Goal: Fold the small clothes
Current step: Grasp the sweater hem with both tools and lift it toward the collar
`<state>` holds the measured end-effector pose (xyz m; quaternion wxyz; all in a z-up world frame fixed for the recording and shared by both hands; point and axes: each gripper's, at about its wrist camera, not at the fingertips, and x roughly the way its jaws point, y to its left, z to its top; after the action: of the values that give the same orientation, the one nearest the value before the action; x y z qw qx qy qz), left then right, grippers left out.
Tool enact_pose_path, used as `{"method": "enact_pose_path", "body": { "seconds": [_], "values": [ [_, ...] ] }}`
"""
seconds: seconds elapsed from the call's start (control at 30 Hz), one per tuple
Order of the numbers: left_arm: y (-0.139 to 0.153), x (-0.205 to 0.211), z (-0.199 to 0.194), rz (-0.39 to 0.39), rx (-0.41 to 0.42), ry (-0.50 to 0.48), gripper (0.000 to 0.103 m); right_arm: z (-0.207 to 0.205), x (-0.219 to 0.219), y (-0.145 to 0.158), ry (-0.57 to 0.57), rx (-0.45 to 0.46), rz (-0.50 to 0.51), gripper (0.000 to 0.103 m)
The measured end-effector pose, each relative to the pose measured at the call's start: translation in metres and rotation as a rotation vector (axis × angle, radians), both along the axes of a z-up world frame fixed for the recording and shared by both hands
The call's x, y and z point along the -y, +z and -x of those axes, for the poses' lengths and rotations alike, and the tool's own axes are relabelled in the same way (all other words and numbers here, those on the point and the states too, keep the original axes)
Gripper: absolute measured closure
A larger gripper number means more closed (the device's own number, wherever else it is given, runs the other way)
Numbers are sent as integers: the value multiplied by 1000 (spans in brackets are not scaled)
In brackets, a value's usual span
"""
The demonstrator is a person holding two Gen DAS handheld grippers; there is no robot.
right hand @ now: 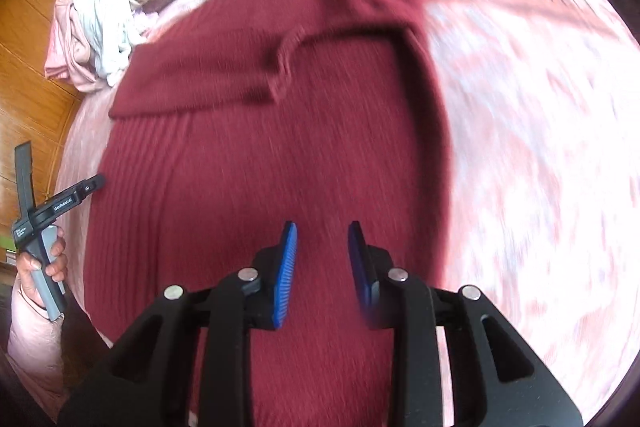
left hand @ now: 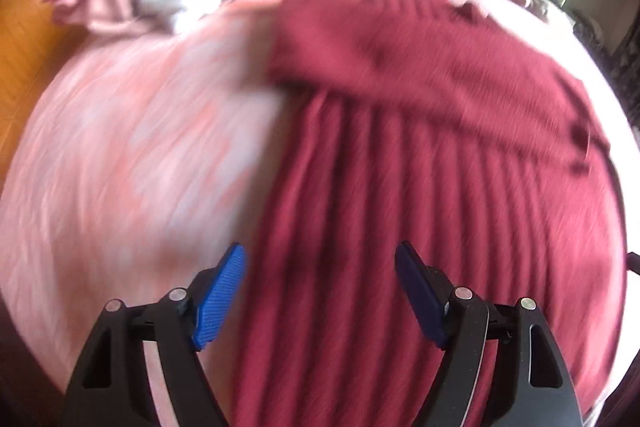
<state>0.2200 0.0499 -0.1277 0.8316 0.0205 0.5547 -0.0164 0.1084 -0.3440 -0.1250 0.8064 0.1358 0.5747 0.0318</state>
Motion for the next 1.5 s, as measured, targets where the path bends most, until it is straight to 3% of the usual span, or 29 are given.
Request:
{"method": "enact_pose_path", "body": {
  "seconds": [0.07, 0.23, 0.33, 0.63, 0.73, 0.87, 1.0, 1.1, 1.17, 1.27, 1.37, 1.5],
  "values": [
    [-5, -17, 27, -20, -20, 17, 24, 30, 3, -4, -14, -9, 8, 62],
    [-16, -51, 78, -8, -70, 43, 22, 97, 4, -14, -39, -50, 2, 62],
    [-20, -61, 100, 13, -78, 49, 22, 124, 0, -14, -43, -62, 16, 51],
    [-26, -59, 130, 71, -94, 34, 21, 157, -7, -23, -38, -78, -28, 48],
    [-27, -61, 137, 76, -98, 35, 23, 164, -6, -25, -37, -71, -53, 52],
    [-25, -60, 143, 115, -119, 45, 39, 158, -9, -29, -42, -72, -87, 56],
    [-24, -57, 144, 115, -130, 42, 42, 152, -12, -32, -34, -79, -86, 60],
    [-23, -48, 138, 123, -133, 47, 50, 151, -11, -32, -31, -72, -94, 76],
    [-26, -38, 131, 135, -130, 37, 72, 151, -12, -32, -29, -67, -119, 86],
    [-24, -30, 131, 143, -126, 36, 88, 150, -15, -28, -18, -54, -121, 91],
    [-15, -31, 134, 195, -119, 51, 92, 151, -16, -18, -4, -22, -142, 92],
    [8, -47, 130, 326, -99, 67, 92, 150, -8, 0, -1, 31, -220, 92]
  ]
}}
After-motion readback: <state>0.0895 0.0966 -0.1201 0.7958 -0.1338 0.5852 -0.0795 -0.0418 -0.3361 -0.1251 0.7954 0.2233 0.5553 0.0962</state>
